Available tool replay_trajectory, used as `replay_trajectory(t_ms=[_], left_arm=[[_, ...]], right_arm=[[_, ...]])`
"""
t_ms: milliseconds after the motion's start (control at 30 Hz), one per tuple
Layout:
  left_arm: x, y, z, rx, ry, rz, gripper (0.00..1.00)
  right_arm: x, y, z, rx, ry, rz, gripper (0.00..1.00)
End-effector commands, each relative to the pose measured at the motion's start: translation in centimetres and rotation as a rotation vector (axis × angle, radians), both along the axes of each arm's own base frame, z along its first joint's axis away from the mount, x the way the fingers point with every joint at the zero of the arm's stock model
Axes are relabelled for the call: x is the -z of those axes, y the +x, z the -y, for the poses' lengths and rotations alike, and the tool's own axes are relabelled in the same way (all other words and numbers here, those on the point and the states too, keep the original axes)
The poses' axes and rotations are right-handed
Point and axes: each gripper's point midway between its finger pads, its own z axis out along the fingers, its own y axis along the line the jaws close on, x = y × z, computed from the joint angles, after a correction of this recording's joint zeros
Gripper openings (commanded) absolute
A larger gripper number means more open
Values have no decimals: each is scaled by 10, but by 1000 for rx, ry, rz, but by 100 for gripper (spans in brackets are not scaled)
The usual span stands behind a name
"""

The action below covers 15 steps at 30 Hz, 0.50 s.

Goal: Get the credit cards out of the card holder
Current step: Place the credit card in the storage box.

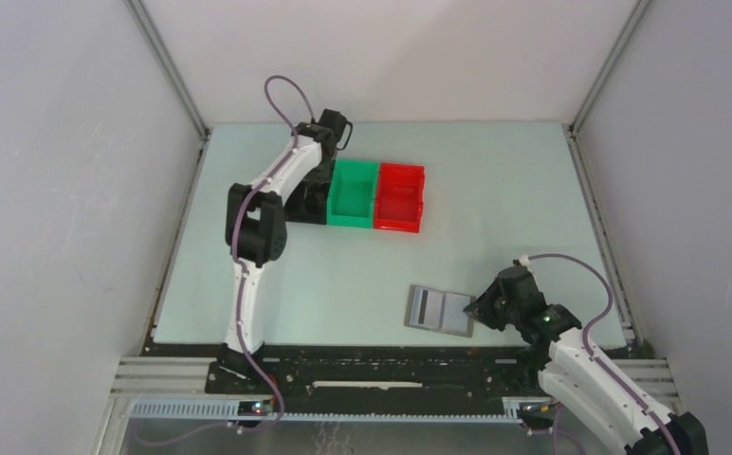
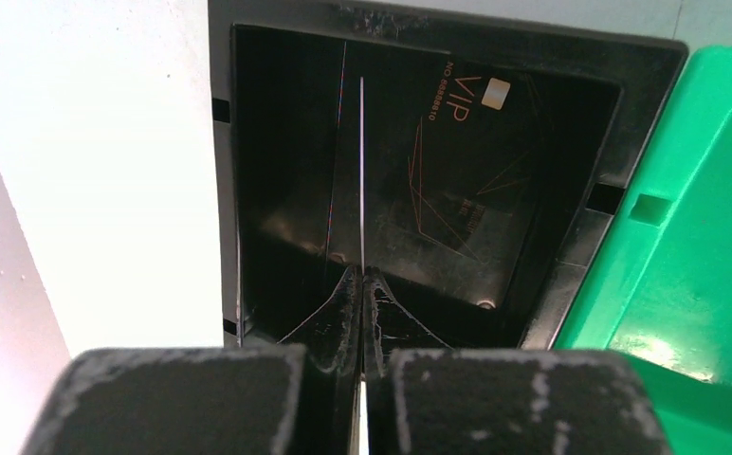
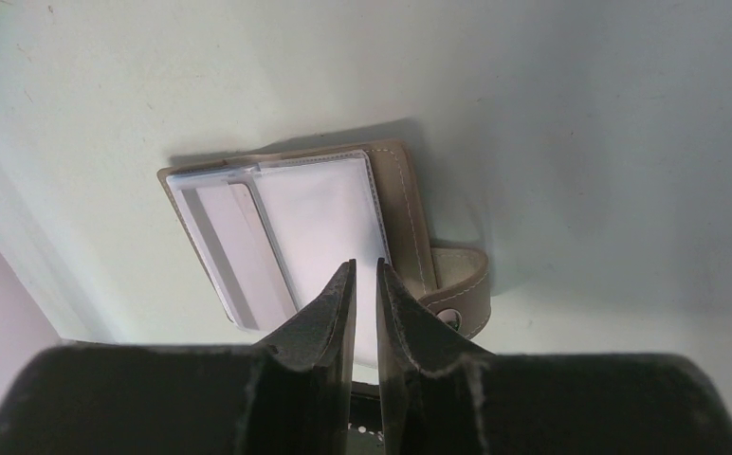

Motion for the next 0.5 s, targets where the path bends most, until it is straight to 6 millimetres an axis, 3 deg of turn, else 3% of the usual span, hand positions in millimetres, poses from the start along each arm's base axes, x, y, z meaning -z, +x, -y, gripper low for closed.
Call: replay_trajectory(t_ms=[0, 367, 467], left_arm=[[3, -9, -6, -25, 40, -14, 0], [15, -20, -12, -26, 70, -50, 0], [12, -19, -8, -35, 49, -47, 21]], right_arm=[[-17, 14, -1, 23, 10, 57, 21], [-15, 12, 1, 28, 4, 53, 21], [-15, 11, 2, 32, 2, 52, 21]])
